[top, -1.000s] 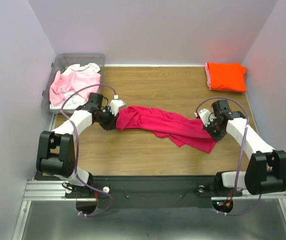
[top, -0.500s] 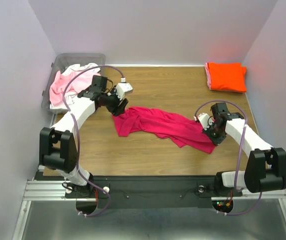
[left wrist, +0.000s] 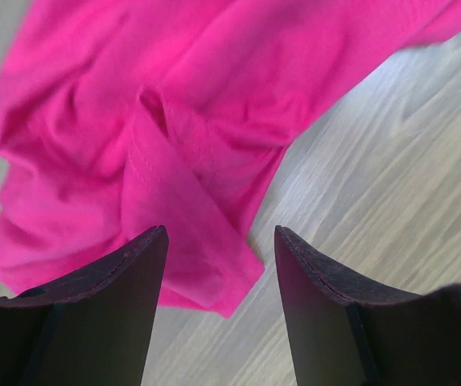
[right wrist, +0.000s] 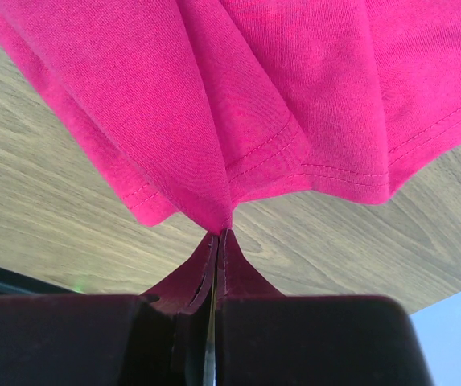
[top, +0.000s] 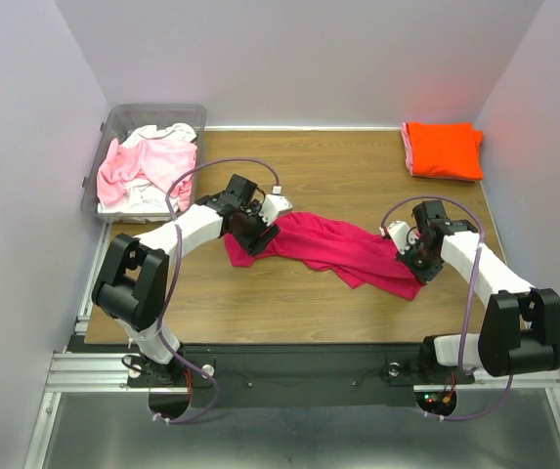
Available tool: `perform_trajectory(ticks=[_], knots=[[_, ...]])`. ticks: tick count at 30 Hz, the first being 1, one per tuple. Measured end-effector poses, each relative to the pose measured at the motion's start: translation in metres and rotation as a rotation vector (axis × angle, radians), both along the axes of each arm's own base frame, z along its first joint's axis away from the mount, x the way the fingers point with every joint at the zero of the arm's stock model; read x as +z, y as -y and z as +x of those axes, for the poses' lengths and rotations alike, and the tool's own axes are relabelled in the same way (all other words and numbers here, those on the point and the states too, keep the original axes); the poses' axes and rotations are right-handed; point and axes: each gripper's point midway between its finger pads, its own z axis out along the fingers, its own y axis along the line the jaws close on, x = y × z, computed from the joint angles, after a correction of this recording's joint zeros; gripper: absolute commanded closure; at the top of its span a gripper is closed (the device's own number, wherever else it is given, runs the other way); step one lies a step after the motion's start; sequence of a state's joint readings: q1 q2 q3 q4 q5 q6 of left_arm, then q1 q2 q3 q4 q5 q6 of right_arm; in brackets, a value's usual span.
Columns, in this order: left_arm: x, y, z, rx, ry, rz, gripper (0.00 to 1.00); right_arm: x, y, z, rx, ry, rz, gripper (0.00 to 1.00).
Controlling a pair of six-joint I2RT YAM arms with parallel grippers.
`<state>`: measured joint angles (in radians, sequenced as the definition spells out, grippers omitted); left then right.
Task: Fold and stack the t-shirts
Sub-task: Flatten the tshirt out
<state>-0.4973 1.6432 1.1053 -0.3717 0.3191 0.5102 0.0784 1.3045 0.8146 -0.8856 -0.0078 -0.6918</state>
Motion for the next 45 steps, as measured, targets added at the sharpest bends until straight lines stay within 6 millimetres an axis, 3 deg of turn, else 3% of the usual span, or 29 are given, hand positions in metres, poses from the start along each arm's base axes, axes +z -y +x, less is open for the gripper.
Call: perform_trajectory(ticks=[7,10,11,13,15,20,25,26,27,31,34,37,40,43,45], knots=[[-0.036,-0.032,-0.024,0.051,-0.074,0.121,0.36,0.0,0.0,0.0,0.0,0.0,0.0,1.0],[-0.049,-0.043,-0.036,0.052,-0.103,0.164,0.51,0.0,0.0,0.0,0.0,0.0,0.0,1.0],[-0.049,-0.045,-0.036,0.057,-0.096,0.169,0.61,0.0,0.0,0.0,0.0,0.001,0.0,0.99],[-0.049,-0.051,-0.038,0.07,-0.087,0.178,0.72,0.0,0.0,0.0,0.0,0.001,0.0,0.99],[-0.048,-0.057,-0.042,0.082,-0.092,0.184,0.78,0.0,0.0,0.0,0.0,0.002,0.0,0.99],[-0.024,-0.069,-0.038,0.127,-0.066,0.133,0.9,0.0,0.001,0.001,0.004,0.003,-0.004,0.99],[0.028,-0.09,-0.011,0.206,0.008,0.023,0.94,0.003,0.009,0.002,-0.009,0.015,-0.019,1.0],[0.041,-0.095,-0.004,0.221,0.029,-0.003,1.0,0.006,0.011,0.004,-0.015,0.022,-0.021,0.99],[0.052,-0.098,0.001,0.229,0.049,-0.026,1.0,0.011,0.013,0.008,-0.022,0.04,-0.021,0.99],[0.093,-0.106,0.014,0.234,0.125,-0.096,1.0,0.044,0.018,0.037,-0.039,0.158,-0.019,0.99],[0.119,-0.103,0.025,0.251,0.178,-0.128,1.0,0.081,0.023,0.066,-0.058,0.275,-0.025,0.99],[0.149,-0.1,0.052,0.282,0.245,-0.149,1.0,0.117,0.031,0.105,-0.085,0.395,-0.038,0.99],[0.197,-0.094,0.112,0.325,0.36,-0.188,1.0,0.152,0.036,0.167,-0.101,0.519,-0.053,0.99],[0.265,-0.09,0.193,0.39,0.542,-0.26,1.0,0.19,0.041,0.238,-0.133,0.668,-0.058,1.0],[0.31,-0.091,0.241,0.425,0.677,-0.322,1.0,0.226,0.045,0.293,-0.164,0.791,-0.051,0.99]])
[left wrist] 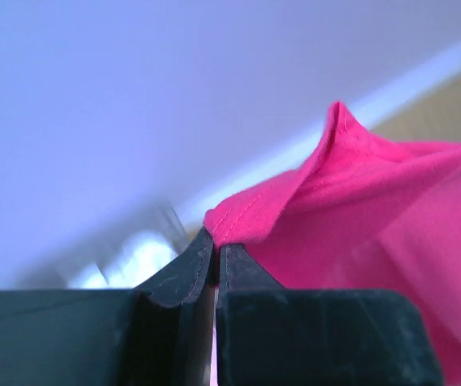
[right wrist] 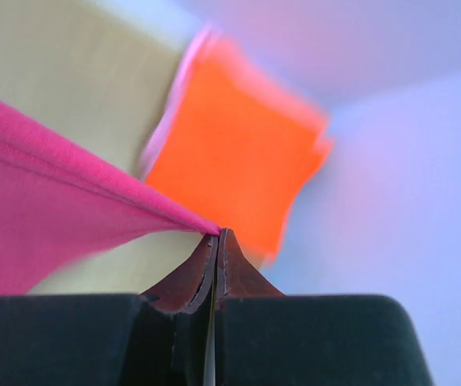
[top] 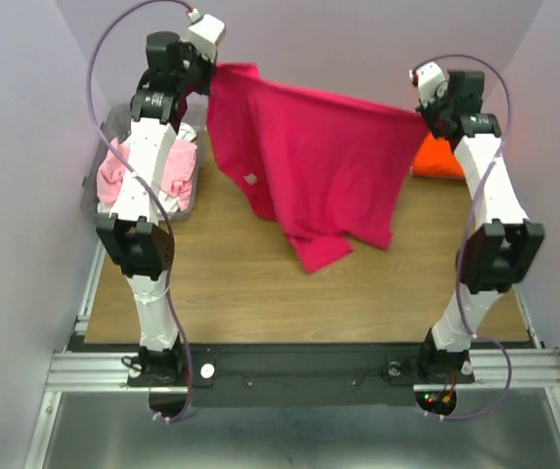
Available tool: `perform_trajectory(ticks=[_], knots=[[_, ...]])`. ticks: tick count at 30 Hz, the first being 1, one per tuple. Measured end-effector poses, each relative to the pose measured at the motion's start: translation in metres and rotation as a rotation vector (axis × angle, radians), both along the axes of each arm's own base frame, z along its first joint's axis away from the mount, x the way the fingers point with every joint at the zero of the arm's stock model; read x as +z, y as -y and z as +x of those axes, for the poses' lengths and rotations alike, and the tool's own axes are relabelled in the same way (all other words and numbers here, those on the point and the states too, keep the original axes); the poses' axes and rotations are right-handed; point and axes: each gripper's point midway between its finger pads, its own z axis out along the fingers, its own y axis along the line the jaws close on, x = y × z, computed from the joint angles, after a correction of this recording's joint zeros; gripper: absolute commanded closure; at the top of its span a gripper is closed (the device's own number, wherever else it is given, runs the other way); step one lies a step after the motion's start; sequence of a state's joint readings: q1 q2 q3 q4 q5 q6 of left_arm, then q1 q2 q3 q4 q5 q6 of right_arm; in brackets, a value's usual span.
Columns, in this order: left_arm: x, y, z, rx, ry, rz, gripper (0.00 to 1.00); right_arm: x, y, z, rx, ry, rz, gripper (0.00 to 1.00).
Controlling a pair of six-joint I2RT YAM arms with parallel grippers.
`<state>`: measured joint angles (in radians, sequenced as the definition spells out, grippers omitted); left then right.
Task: Fold and stack the t-shirts
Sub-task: Flatten the tshirt out
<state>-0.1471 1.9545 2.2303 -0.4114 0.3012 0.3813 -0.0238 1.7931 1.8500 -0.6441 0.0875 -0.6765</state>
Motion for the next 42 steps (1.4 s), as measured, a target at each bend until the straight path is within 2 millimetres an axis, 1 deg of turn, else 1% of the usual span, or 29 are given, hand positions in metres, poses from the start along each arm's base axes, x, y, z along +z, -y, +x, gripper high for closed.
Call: perform_trajectory(ticks=[1,3,4,5,7,10,12,14,17,20,21,22,23,24,25,26,27,28,30,31,32,33,34,35,36,37,38,40,42], knots=[[0.03,-0.001,0.022,0.021,0.104,-0.03,1.0,0.017,0.001,0.019,-0.011,0.064,0.005,0.99],[0.057,-0.005,0.042,0.051,0.213,-0.065,1.0,0.059,0.004,0.06,-0.03,0.202,0.013,1.0],[0.067,-0.007,0.046,0.061,0.257,-0.078,1.0,0.081,0.005,0.075,-0.04,0.273,0.017,0.99],[0.078,-0.009,0.049,0.07,0.303,-0.089,1.0,0.105,0.006,0.085,-0.045,0.35,0.022,0.99],[0.098,-0.012,0.05,0.082,0.396,-0.111,1.0,0.144,0.007,0.094,-0.051,0.465,0.027,0.99],[0.127,-0.016,0.043,0.091,0.504,-0.132,1.0,0.198,0.007,0.085,-0.054,0.616,0.033,0.99],[0.15,-0.02,0.036,0.093,0.573,-0.146,1.0,0.216,0.006,0.071,-0.051,0.668,0.035,0.99],[0.169,-0.027,0.024,0.085,0.623,-0.156,1.0,0.225,0.003,0.056,-0.037,0.688,0.041,0.99],[0.172,-0.034,-0.003,0.045,0.621,-0.137,1.0,0.22,-0.002,0.037,-0.009,0.677,0.044,1.0],[0.125,-0.033,-0.038,-0.016,0.524,-0.084,1.0,0.189,-0.006,0.021,0.025,0.617,0.026,0.99],[0.105,-0.032,-0.049,-0.033,0.483,-0.067,1.0,0.157,-0.008,0.011,0.048,0.548,0.009,0.99],[0.071,-0.03,-0.06,-0.058,0.424,-0.043,1.0,0.136,-0.01,0.006,0.065,0.499,-0.001,0.99],[0.051,-0.03,-0.073,-0.067,0.385,-0.028,1.0,0.105,-0.011,-0.002,0.087,0.438,-0.011,0.99],[0.012,-0.029,-0.083,-0.089,0.32,0.003,1.0,0.072,-0.014,-0.01,0.118,0.366,-0.025,0.99],[-0.001,-0.028,-0.089,-0.099,0.294,0.013,1.0,0.039,-0.016,-0.02,0.14,0.293,-0.028,0.99],[-0.054,-0.027,-0.105,-0.123,0.174,0.039,1.0,0.013,-0.016,-0.029,0.161,0.236,-0.044,0.99],[-0.082,-0.027,-0.113,-0.138,0.115,0.059,1.0,-0.011,-0.016,-0.04,0.18,0.185,-0.054,0.99],[-0.142,-0.027,-0.136,-0.17,-0.037,0.082,1.0,-0.038,-0.016,-0.054,0.198,0.122,-0.068,0.99],[-0.197,-0.027,-0.166,-0.219,-0.188,0.12,1.0,-0.085,-0.016,-0.091,0.237,0.007,-0.096,0.99],[-0.219,-0.027,-0.184,-0.25,-0.261,0.138,1.0,-0.1,-0.016,-0.107,0.258,-0.028,-0.114,0.99],[-0.241,-0.028,-0.211,-0.304,-0.34,0.173,1.0,-0.116,-0.017,-0.132,0.293,-0.084,-0.135,0.99],[-0.251,-0.028,-0.232,-0.346,-0.393,0.196,0.96,-0.123,-0.018,-0.15,0.32,-0.113,-0.15,0.98],[-0.254,-0.028,-0.251,-0.39,-0.421,0.223,0.86,-0.126,-0.022,-0.17,0.354,-0.138,-0.158,0.84],[-0.253,-0.028,-0.266,-0.43,-0.436,0.248,0.59,-0.128,-0.024,-0.192,0.394,-0.174,-0.171,0.52],[-0.25,-0.029,-0.283,-0.472,-0.438,0.281,0.46,-0.125,-0.026,-0.206,0.42,-0.185,-0.184,0.39],[-0.245,-0.03,-0.295,-0.507,-0.426,0.313,0.29,-0.121,-0.027,-0.22,0.436,-0.195,-0.188,0.31],[-0.24,-0.033,-0.313,-0.536,-0.419,0.35,0.02,-0.116,-0.028,-0.231,0.453,-0.195,-0.205,0.27],[-0.234,-0.037,-0.334,-0.563,-0.419,0.39,0.01,-0.115,-0.027,-0.249,0.462,-0.223,-0.209,0.26],[-0.228,-0.04,-0.349,-0.579,-0.422,0.414,0.01,-0.114,-0.028,-0.258,0.467,-0.259,-0.192,0.26]])
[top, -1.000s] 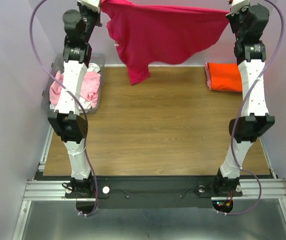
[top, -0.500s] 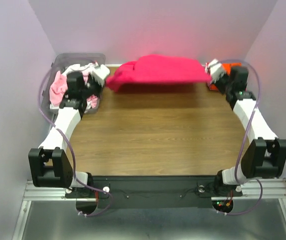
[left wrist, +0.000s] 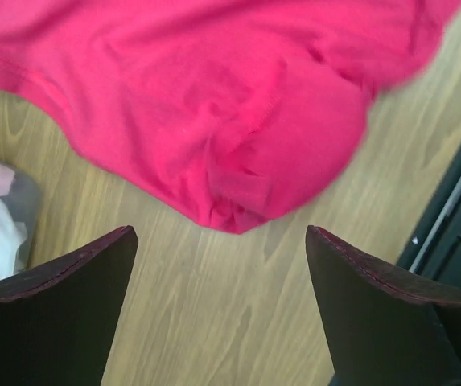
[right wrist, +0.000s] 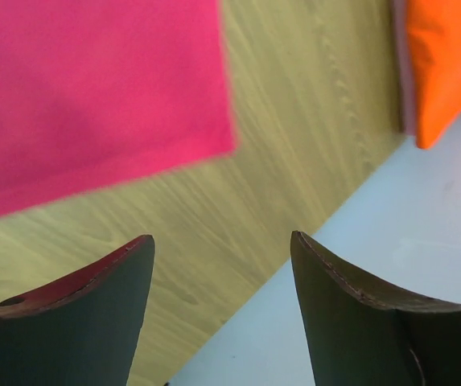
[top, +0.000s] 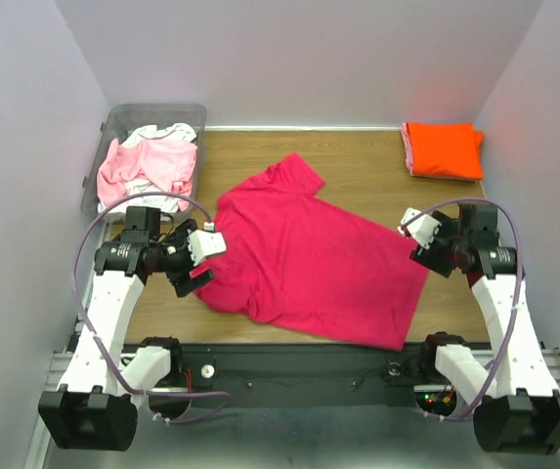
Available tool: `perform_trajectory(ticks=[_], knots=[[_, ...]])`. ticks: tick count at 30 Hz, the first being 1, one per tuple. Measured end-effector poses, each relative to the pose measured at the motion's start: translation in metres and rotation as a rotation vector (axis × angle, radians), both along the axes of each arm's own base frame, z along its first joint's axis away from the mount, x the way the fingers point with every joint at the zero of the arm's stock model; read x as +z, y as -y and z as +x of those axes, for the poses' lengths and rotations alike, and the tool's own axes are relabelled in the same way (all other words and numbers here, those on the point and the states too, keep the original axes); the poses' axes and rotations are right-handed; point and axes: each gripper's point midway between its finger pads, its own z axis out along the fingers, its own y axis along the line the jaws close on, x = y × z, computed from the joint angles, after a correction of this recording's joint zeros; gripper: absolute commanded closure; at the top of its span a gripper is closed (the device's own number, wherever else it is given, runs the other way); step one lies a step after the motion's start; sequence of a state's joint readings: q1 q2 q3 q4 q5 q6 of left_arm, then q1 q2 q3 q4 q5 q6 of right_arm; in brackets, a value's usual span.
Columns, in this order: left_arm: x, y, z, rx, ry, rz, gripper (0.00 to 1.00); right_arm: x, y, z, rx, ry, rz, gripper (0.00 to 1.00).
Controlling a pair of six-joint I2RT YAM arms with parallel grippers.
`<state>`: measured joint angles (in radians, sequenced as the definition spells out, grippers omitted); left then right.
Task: Fold and stack the t-shirts
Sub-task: Flatten the tshirt out
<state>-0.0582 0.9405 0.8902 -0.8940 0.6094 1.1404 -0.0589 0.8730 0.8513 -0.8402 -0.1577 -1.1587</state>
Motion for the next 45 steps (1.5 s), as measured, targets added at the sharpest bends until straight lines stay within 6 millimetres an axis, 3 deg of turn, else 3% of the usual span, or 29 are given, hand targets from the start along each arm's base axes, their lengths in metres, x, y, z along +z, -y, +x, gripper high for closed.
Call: perform_trajectory(ticks=[3,5,8,11,13,19,24,26,29,32,37,38,40,44,45], knots=[[0.01,0.0,0.0,-0.007,0.005,0.004,0.02,0.004,-0.006,0.012,-0.005,-0.071,0.053,0.29],[0.013,0.002,0.011,0.006,-0.012,-0.009,0.09,0.006,-0.011,0.031,-0.017,-0.103,0.102,0.34],[0.016,0.008,0.049,0.066,-0.011,-0.057,0.29,-0.012,-0.017,0.056,-0.072,-0.212,0.179,0.47],[0.001,0.013,0.088,0.134,-0.041,-0.094,0.38,-0.041,-0.019,0.08,-0.17,-0.33,0.246,0.51],[-0.013,0.017,0.112,0.177,-0.071,-0.104,0.41,-0.064,-0.021,0.076,-0.22,-0.413,0.268,0.54],[-0.046,0.058,0.169,0.213,-0.1,-0.081,0.52,-0.088,-0.025,0.052,-0.284,-0.521,0.271,0.67],[-0.077,0.086,0.189,0.235,-0.13,-0.041,0.62,-0.129,-0.022,0.028,-0.324,-0.649,0.223,0.72],[-0.1,0.085,0.192,0.267,-0.167,-0.002,0.69,-0.147,-0.017,0.02,-0.346,-0.698,0.187,0.74],[-0.124,0.073,0.189,0.317,-0.208,0.053,0.75,-0.15,-0.01,0.024,-0.38,-0.698,0.144,0.75],[-0.127,0.065,0.186,0.348,-0.2,0.072,0.8,-0.151,-0.005,0.031,-0.405,-0.707,0.111,0.75],[-0.13,0.046,0.145,0.382,-0.233,0.116,0.9,-0.151,0.009,0.071,-0.453,-0.669,0.044,0.75],[-0.13,0.043,0.135,0.385,-0.248,0.125,0.92,-0.15,0.012,0.09,-0.46,-0.645,0.033,0.74],[-0.131,0.039,0.116,0.386,-0.29,0.141,0.88,-0.148,0.012,0.108,-0.458,-0.614,0.03,0.72],[-0.124,0.034,0.09,0.392,-0.382,0.17,0.59,-0.141,0.006,0.154,-0.43,-0.504,0.081,0.58],[-0.119,0.034,0.091,0.396,-0.39,0.163,0.57,-0.139,0.004,0.16,-0.42,-0.486,0.094,0.53]])
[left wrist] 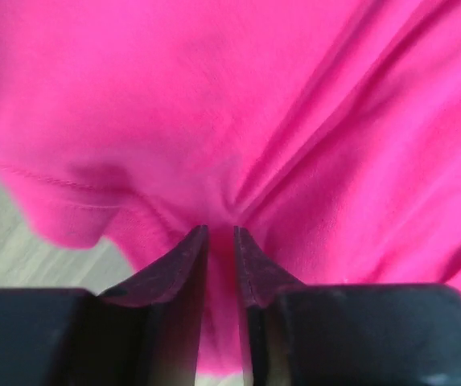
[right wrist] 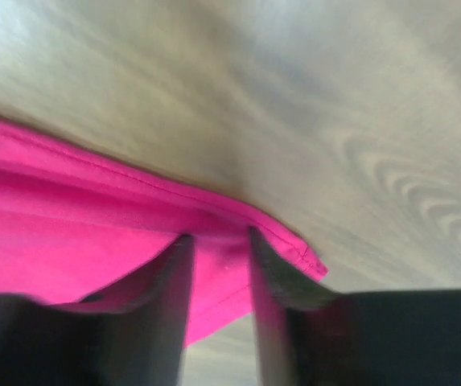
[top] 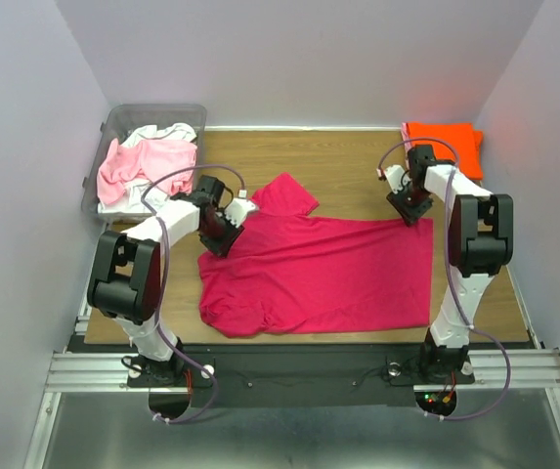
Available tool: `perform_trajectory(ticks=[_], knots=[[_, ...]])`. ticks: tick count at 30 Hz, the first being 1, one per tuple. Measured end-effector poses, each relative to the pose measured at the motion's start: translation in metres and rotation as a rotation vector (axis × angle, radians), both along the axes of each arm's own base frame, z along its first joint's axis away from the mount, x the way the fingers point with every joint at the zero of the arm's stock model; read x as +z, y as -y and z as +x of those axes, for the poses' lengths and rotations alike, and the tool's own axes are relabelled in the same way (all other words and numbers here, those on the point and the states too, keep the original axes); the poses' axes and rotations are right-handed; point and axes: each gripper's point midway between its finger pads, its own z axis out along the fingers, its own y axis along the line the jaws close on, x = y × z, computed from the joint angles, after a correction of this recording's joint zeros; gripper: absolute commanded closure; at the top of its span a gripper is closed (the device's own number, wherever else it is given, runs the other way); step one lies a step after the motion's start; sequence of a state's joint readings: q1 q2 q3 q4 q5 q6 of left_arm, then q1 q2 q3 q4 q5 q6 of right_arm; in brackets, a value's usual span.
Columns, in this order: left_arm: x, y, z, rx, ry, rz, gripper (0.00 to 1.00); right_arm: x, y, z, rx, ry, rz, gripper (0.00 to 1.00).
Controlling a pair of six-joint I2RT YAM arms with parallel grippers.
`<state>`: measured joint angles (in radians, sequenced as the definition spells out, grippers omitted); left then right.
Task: Fold and stack the t-shirts
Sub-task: Flatten the tshirt out
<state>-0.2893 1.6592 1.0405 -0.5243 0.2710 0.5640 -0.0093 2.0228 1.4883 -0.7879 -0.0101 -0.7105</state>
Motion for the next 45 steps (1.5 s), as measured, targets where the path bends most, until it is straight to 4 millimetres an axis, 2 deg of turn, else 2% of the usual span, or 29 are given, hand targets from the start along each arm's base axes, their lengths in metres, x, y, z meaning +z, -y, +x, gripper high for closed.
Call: perform_trajectory(ticks=[1,2,5,6,7,8,10,12,14,18,19,22,25,29,35,41,45], knots=[[0.009,0.002,0.005,0.004,0.002,-0.013,0.55,0.003,-0.002,0.005,0.002,0.02,0.014,0.47],[0.02,0.007,0.012,0.009,0.013,-0.032,0.53,0.005,-0.006,0.007,0.006,0.033,0.033,0.46],[0.076,0.028,0.063,0.023,0.163,-0.119,0.48,0.02,-0.008,0.009,0.007,0.072,0.075,0.45],[0.098,0.037,0.087,0.028,0.23,-0.153,0.46,0.029,-0.005,0.011,-0.003,0.096,0.09,0.44],[0.12,0.046,0.112,0.031,0.304,-0.189,0.45,0.036,-0.001,0.012,-0.015,0.116,0.099,0.43],[0.131,0.051,0.128,0.032,0.343,-0.209,0.44,0.045,0.006,0.013,-0.032,0.141,0.113,0.43],[0.158,0.068,0.174,0.04,0.436,-0.267,0.42,0.06,0.026,0.017,-0.085,0.185,0.132,0.41],[0.161,0.079,0.205,0.049,0.466,-0.295,0.37,0.067,0.048,0.019,-0.143,0.211,0.136,0.4],[0.15,0.089,0.23,0.062,0.466,-0.318,0.34,0.068,0.069,0.017,-0.201,0.216,0.142,0.39],[0.098,0.103,0.263,0.1,0.397,-0.335,0.33,0.058,0.091,0.016,-0.285,0.201,0.165,0.38],[0.084,0.105,0.266,0.109,0.375,-0.334,0.3,0.053,0.093,0.016,-0.299,0.191,0.175,0.37],[0.047,0.109,0.264,0.13,0.306,-0.324,0.29,0.036,0.09,0.015,-0.318,0.152,0.202,0.35],[0.028,0.114,0.261,0.136,0.273,-0.314,0.29,0.02,0.086,0.013,-0.33,0.112,0.231,0.33],[0.023,0.127,0.259,0.118,0.274,-0.315,0.29,0.001,0.079,0.01,-0.34,0.062,0.266,0.33],[0.024,0.151,0.26,0.078,0.3,-0.331,0.29,0.002,0.075,0.019,-0.348,0.073,0.305,0.33],[0.006,0.164,0.261,0.068,0.302,-0.298,0.29,0.002,0.073,0.025,-0.358,0.071,0.323,0.34],[0.004,0.173,0.268,0.066,0.326,-0.285,0.36,0.001,0.072,0.025,-0.357,0.071,0.331,0.36]])
